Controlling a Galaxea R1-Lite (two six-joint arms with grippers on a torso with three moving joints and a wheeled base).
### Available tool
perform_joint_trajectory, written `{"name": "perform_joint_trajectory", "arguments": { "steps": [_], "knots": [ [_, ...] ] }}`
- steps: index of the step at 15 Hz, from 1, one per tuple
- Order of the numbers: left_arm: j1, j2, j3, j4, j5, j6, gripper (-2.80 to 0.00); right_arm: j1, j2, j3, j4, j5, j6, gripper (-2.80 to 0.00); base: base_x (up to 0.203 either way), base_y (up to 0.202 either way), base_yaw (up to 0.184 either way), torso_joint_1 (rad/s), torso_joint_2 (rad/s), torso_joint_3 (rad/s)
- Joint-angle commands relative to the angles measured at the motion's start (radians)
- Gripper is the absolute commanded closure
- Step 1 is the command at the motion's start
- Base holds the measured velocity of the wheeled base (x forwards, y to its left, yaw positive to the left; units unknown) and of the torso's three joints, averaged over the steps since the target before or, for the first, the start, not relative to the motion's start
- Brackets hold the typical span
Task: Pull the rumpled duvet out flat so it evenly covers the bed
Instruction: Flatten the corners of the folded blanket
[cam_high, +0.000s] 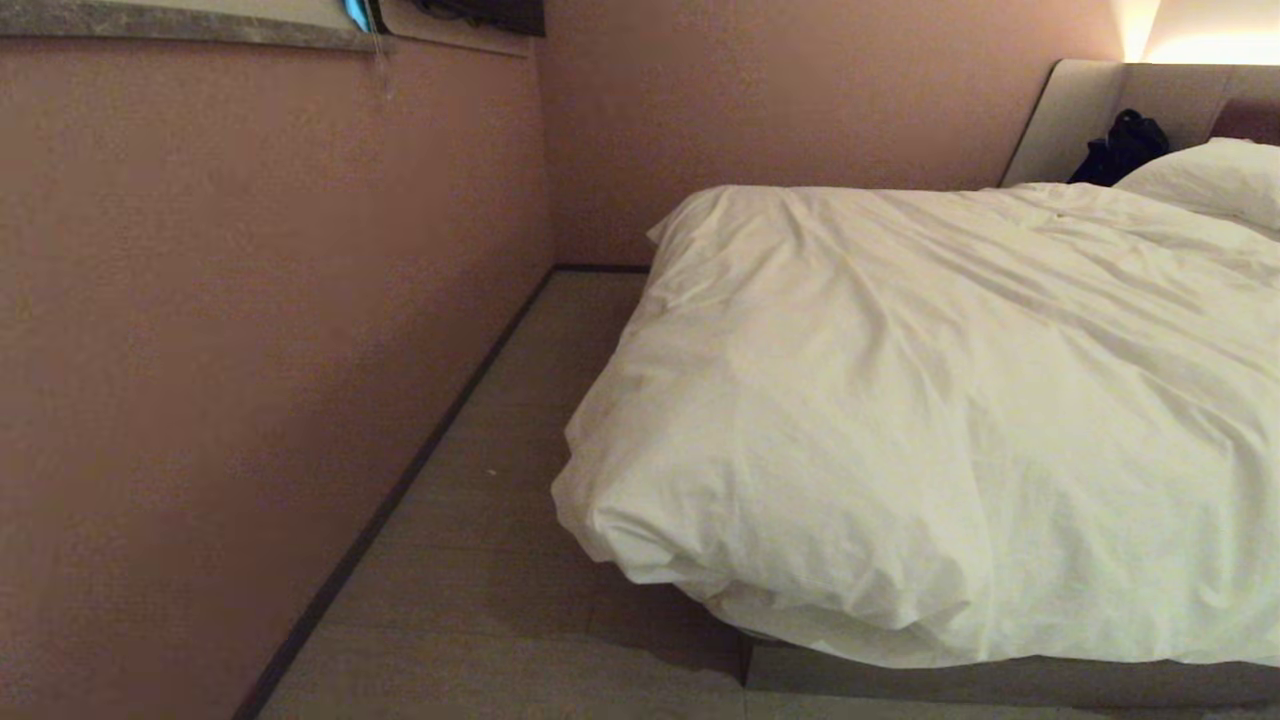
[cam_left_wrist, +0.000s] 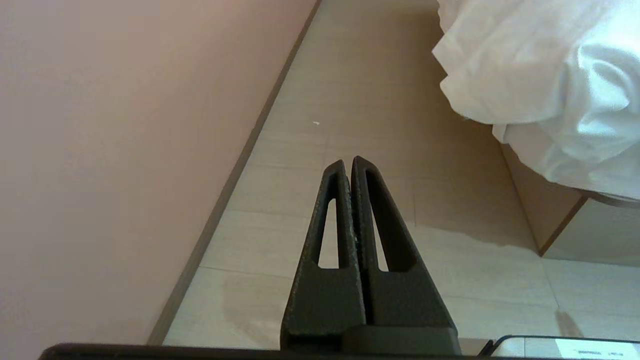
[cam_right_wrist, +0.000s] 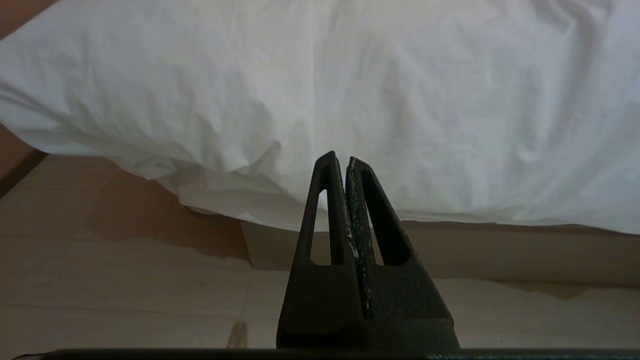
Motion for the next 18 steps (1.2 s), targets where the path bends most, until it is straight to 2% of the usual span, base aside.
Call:
{"name": "perform_joint_trajectory", "arguments": {
  "steps": [1,18],
  "knots": [
    [0.000,0.000,-0.001,0.000,0.000,-0.001,0.00,0.000,0.000,0.000,-0.001,0.000,0.000,0.00,0.000,0.000,0.000,-0.018,0.09,0.047],
    [0.000,0.000,-0.014,0.000,-0.029,0.006,0.00,0.000,0.000,0.000,-0.001,0.000,0.000,0.00,0.000,0.000,0.000,-0.001,0.01,0.006]
  ]
}}
